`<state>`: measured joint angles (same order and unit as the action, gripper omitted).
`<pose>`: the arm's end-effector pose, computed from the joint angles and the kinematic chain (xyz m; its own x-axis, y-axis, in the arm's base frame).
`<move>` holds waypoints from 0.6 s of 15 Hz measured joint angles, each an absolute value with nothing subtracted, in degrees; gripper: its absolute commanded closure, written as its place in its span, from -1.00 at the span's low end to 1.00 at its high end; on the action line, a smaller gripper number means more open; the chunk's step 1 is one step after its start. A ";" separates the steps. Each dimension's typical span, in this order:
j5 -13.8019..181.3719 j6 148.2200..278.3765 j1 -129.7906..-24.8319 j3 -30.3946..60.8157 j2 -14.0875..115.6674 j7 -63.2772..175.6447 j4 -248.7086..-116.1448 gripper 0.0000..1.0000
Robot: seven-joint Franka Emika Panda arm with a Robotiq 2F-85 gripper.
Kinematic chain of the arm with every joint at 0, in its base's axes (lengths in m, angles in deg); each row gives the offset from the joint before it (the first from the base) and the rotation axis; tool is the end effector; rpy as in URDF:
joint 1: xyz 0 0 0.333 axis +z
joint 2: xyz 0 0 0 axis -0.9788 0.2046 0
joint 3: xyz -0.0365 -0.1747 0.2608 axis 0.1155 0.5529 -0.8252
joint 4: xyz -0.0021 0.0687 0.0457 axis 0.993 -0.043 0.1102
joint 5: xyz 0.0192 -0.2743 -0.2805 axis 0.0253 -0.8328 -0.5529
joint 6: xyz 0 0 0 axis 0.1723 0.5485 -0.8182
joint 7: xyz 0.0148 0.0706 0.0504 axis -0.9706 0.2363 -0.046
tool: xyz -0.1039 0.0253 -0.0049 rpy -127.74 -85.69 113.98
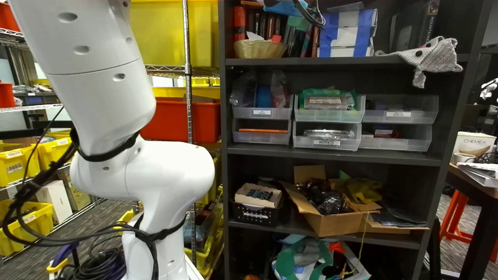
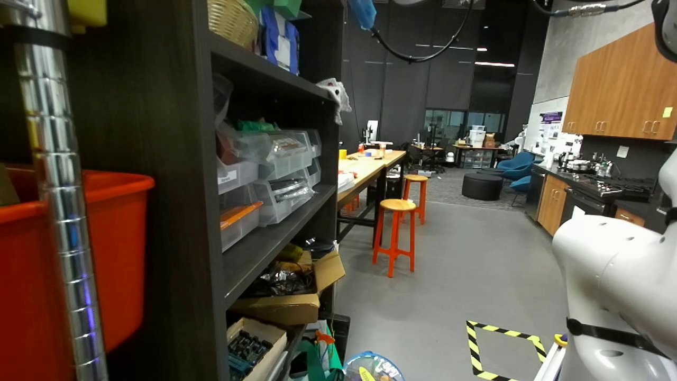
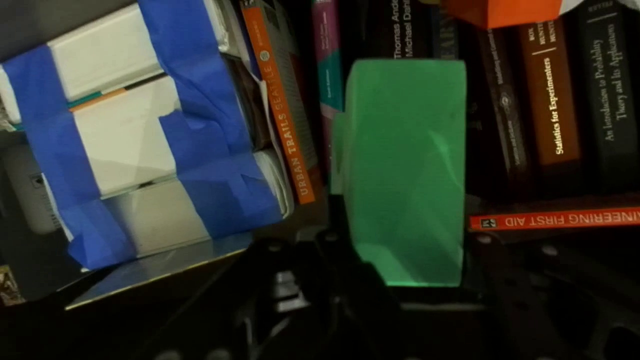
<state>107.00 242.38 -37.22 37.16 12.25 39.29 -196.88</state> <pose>0.4807 0.0416 0.8098 0.2940 -0.2071 0.9331 0.3388 -0.8903 -0.3043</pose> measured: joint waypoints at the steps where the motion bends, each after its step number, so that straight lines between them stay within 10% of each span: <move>1: 106.98 242.08 -37.57 37.16 12.33 39.41 -197.34 0.68; 9: 106.92 242.02 -38.43 37.12 13.74 39.85 -200.41 0.68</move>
<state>106.92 242.02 -38.43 37.12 13.74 39.85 -200.41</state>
